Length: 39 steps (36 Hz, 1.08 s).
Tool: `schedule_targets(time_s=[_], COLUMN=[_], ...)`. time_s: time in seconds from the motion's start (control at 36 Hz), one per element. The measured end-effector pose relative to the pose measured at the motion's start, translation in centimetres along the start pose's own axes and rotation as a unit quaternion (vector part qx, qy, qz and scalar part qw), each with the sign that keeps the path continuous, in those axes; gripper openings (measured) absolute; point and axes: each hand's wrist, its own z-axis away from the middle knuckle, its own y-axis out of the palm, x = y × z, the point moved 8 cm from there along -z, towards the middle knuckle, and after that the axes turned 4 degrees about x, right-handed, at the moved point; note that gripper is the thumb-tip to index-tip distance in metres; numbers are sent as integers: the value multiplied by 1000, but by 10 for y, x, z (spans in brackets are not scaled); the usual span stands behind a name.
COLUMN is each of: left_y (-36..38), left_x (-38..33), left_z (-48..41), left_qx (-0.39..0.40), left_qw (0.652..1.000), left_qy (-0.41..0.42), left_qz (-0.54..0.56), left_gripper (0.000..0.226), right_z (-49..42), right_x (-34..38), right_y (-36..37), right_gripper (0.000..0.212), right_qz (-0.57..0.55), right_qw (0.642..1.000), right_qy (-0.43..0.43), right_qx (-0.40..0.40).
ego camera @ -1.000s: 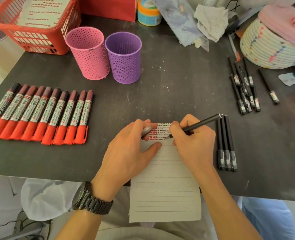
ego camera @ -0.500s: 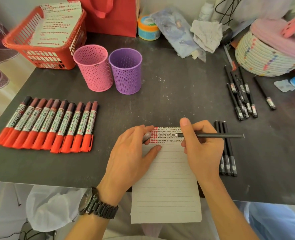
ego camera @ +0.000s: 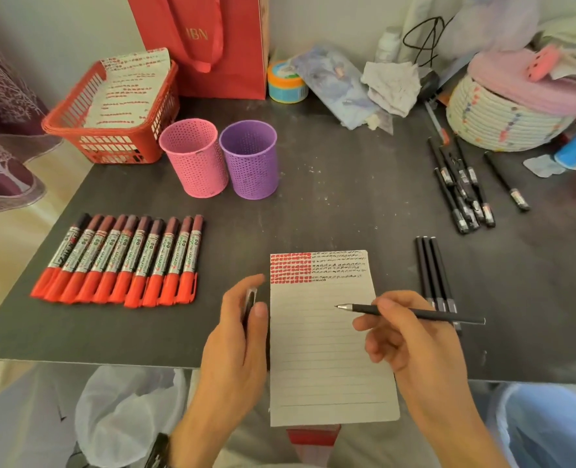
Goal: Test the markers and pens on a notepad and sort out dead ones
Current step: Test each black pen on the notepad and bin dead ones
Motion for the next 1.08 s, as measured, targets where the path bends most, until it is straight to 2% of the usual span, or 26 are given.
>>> schedule_targets(time_s=[0.11,0.31,0.44,0.58,0.81,1.08], left_y=[-6,-7,-7,-5,-3,0], left_x=[2,1,-7,-13,-20,-34], left_z=[13,20,24,26,25,24], left_qx=[-7,11,20,24,26,36], left_qw=[998,1000,999,999,998,994], left_qy=[4,-1,16,28,48,85], left_qz=[69,-3,-34,-39,-39,-56], left_gripper=[16,14,16,18,19,17], right_z=[10,23,28,30,30,30], right_x=[-6,-11,-11,-12,-10,-16], right_y=[0,4,10,10,11,15], right_gripper=[21,31,27,10,17,10], right_qz=[12,37,44,55,59,69], right_qw=[1000,999,999,998,998,997], right_qy=[5,1,-4,-7,-12,-10], right_qx=[-5,-8,-5,-3,-1,13])
